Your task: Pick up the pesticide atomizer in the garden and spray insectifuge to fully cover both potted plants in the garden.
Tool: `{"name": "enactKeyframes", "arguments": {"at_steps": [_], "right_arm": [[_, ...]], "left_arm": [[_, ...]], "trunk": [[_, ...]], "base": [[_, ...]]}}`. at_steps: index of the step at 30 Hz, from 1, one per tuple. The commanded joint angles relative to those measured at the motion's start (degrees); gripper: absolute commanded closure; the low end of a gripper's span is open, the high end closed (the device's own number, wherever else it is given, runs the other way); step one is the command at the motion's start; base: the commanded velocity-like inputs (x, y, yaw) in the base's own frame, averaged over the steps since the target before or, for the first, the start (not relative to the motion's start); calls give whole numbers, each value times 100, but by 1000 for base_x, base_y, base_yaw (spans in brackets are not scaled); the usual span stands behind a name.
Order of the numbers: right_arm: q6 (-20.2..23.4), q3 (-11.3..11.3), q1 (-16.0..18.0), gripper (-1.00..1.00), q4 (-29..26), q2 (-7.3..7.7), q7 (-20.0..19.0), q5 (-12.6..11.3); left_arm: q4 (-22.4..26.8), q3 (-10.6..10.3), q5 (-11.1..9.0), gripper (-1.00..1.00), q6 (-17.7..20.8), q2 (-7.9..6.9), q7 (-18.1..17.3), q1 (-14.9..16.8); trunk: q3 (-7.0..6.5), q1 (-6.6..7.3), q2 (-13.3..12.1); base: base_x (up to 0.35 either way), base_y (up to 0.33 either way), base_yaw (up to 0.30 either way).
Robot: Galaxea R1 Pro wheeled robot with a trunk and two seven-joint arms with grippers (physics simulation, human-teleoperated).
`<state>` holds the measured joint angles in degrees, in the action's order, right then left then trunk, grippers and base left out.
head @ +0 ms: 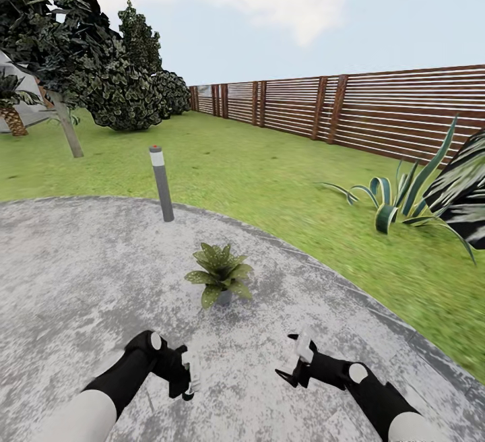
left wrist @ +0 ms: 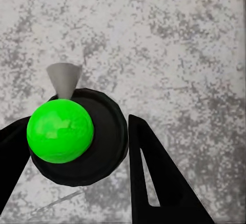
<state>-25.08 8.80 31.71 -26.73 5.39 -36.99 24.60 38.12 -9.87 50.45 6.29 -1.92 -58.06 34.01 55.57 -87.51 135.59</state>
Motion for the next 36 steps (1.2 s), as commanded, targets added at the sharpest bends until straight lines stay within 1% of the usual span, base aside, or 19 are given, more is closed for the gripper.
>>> {"name": "enactKeyframes", "arguments": {"at_steps": [1,4,5,6,7,8,11,12,13,17,19,21,24,27,28,31,33,36], "right_arm": [[-33,7,2,-100,-59,-10,-104,55],[-32,8,2,-100,-142,-77,-455,54],[-32,11,2,-100,-237,-106,-546,56],[-32,15,2,-100,-364,-140,-682,59],[-32,16,2,-100,-416,-165,-833,56],[-32,16,2,-100,-466,-234,-1014,58],[-24,16,2,-100,-630,-366,-1128,54],[-20,16,2,-100,-648,-475,-1208,54],[-20,16,2,-100,-653,-518,-1276,54],[-15,16,2,-100,-659,-628,-1363,54],[-14,16,2,-100,-658,-655,-1373,54],[-14,16,2,-100,-709,-730,-1380,54],[1,16,2,-100,-726,-763,-1386,54],[78,16,2,-100,-735,-767,-1537,54],[83,16,2,100,-733,-767,-1550,56],[90,15,2,100,-734,-761,-1572,65],[91,10,2,100,-732,-755,-1574,70],[91,8,2,100,-733,-740,-1574,77]], "left_arm": [[12,-57,15,100,58,1,-21,-3],[12,-130,40,100,61,53,-44,15],[16,-217,42,100,63,65,-82,25],[19,-368,50,100,70,81,-124,38],[23,-425,52,100,72,89,-136,42],[35,-453,44,100,75,93,-141,49],[81,-463,29,100,72,142,-144,91],[68,-462,27,100,66,168,-138,96],[70,-463,31,100,66,201,-137,96],[97,-463,38,100,65,295,-124,99],[108,-463,41,100,65,334,-112,107],[116,-464,38,100,65,398,-102,204],[96,-459,22,100,62,409,-100,225],[107,-458,-6,100,57,409,-105,228],[107,-460,-10,100,56,407,-106,229],[116,-463,-16,100,3,403,-109,229],[111,-457,-17,100,-214,407,-119,229],[107,-455,-17,100,-336,425,-139,229]], "trunk": [[6,1,2],[6,1,2],[6,1,2],[6,1,2],[6,1,2],[6,1,2],[6,1,2],[6,1,2],[6,1,2],[6,1,2],[6,1,2],[6,1,2],[6,1,2],[6,1,2],[6,1,2],[6,1,2],[6,1,2],[6,1,2]], "base": [[0,0,0],[0,0,0],[0,0,0],[0,0,0],[0,0,0],[0,0,0],[0,0,0],[0,0,0],[0,0,0],[0,0,0],[0,0,0],[0,0,0],[0,0,0],[0,0,0],[0,0,0],[0,0,0],[0,0,0],[0,0,0]]}}
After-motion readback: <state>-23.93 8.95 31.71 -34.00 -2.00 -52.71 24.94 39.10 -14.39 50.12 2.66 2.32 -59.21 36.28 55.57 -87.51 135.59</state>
